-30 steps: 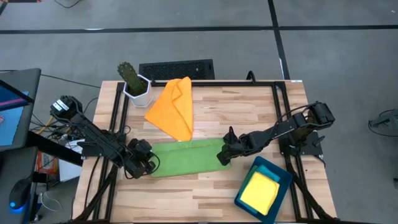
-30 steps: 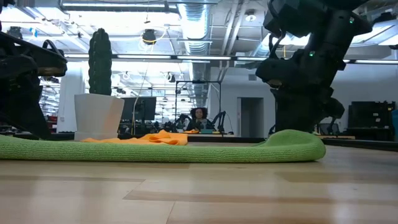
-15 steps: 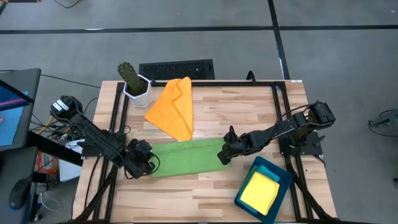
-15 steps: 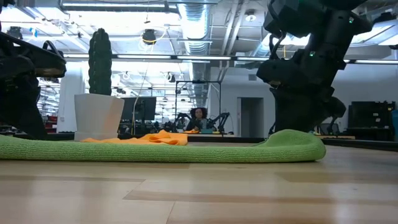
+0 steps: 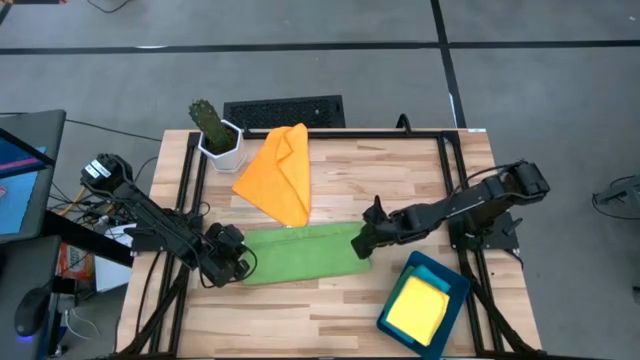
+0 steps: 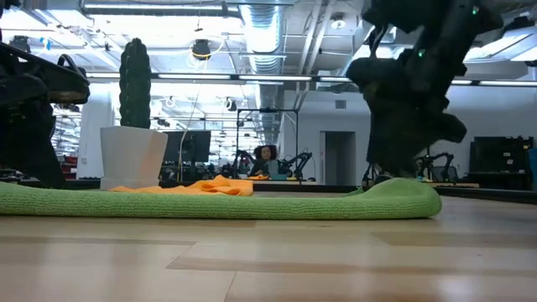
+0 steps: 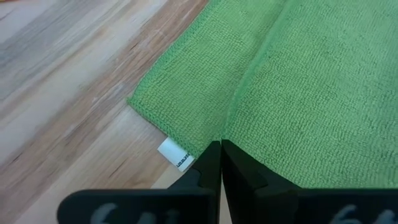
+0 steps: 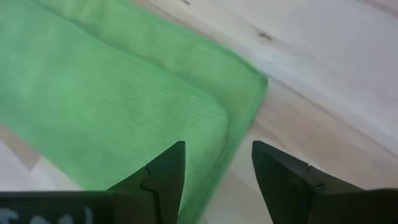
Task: Fold microfiber towels
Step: Fold the green microfiber towel
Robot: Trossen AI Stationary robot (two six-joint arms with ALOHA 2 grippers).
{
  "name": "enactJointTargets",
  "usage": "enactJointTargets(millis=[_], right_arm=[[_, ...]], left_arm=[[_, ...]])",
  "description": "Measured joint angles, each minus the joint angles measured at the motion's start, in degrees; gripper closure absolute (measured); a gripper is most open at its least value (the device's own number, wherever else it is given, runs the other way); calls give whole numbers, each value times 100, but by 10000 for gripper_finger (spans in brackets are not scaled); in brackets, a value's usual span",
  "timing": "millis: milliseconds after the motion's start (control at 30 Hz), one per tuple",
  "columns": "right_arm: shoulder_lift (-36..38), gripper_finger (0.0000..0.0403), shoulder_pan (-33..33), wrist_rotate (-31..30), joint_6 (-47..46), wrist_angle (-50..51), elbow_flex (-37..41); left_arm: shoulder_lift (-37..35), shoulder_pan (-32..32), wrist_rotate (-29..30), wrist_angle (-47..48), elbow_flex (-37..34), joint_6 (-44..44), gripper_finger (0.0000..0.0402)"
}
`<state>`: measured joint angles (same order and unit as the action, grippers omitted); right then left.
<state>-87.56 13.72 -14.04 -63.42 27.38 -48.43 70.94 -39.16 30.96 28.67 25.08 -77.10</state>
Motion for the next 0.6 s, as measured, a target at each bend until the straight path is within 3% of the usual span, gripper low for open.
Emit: enactJointTargets(millis=[400, 600], right_arm=[[-652, 195, 175, 348, -320, -545, 3], [-573, 237, 119, 364, -273, -575, 0]], left_arm=[[2, 0, 55, -18, 0, 85, 401], [2, 0, 124, -27, 0, 86, 401]])
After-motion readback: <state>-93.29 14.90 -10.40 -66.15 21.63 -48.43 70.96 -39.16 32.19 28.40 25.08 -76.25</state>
